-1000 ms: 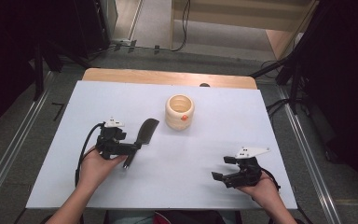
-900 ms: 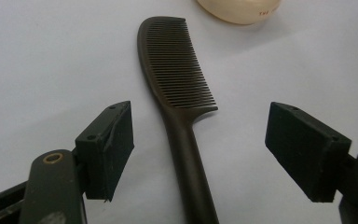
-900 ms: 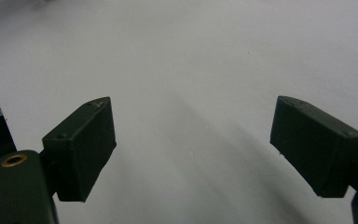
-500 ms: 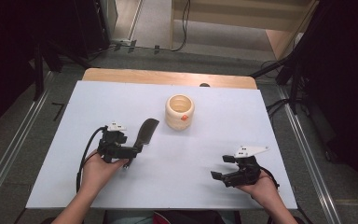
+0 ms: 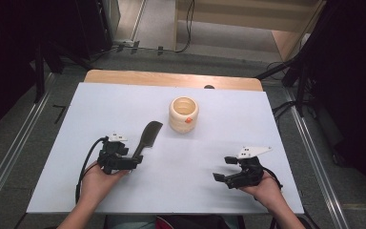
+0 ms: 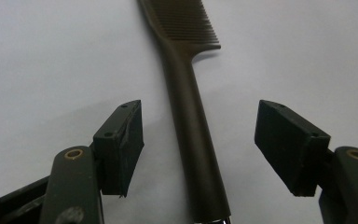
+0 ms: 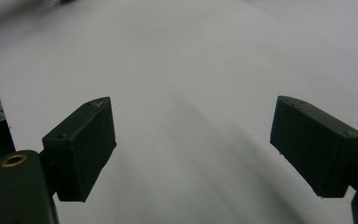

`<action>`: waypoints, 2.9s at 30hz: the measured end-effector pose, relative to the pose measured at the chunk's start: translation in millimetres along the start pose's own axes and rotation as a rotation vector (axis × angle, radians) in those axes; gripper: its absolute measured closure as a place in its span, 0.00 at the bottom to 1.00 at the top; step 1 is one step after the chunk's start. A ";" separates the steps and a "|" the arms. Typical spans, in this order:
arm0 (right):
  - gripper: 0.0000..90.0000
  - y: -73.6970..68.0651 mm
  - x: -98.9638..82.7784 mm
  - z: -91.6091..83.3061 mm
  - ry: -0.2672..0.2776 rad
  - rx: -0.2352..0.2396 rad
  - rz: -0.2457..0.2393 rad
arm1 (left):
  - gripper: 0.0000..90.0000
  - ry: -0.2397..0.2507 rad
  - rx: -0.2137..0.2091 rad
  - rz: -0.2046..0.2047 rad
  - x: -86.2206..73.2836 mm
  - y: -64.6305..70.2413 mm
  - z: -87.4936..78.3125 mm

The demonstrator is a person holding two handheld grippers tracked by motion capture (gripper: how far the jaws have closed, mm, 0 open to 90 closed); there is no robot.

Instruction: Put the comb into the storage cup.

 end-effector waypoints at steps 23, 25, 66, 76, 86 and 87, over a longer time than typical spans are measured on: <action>0.14 0.4 0.5 1.5 -0.006 -0.005 -0.003 | 0.60 -0.057 0.160 0.069 -9.4 3.3 9.0; 0.14 0.2 0.6 1.7 -0.006 -0.006 -0.003 | 0.62 -0.057 0.169 0.071 -9.3 4.0 9.2; 0.14 -1.9 -0.5 0.2 -0.004 0.007 -0.011 | 0.81 0.104 0.013 -0.124 6.8 -16.8 -9.9; 0.14 -1.6 -1.9 -0.6 -0.005 0.006 -0.008 | 0.81 0.172 -0.018 -0.109 19.0 -14.1 -19.4; 0.14 -1.1 -4.3 -2.3 -0.006 0.002 -0.008 | 0.81 0.216 -0.026 -0.106 30.2 -14.9 -26.6; 0.14 -1.3 -4.4 -2.4 -0.003 0.003 -0.005 | 0.81 0.225 -0.023 -0.106 31.8 -15.2 -27.8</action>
Point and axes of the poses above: each handheld gripper's, and its own axes: z roughly forward along the jaws, x roughly out of its top, y roughly to its right, the point moved 9 cm from there along z, roughly forward along the jaws, and after that the axes turned 11 degrees about z, right-handed, at the moved point
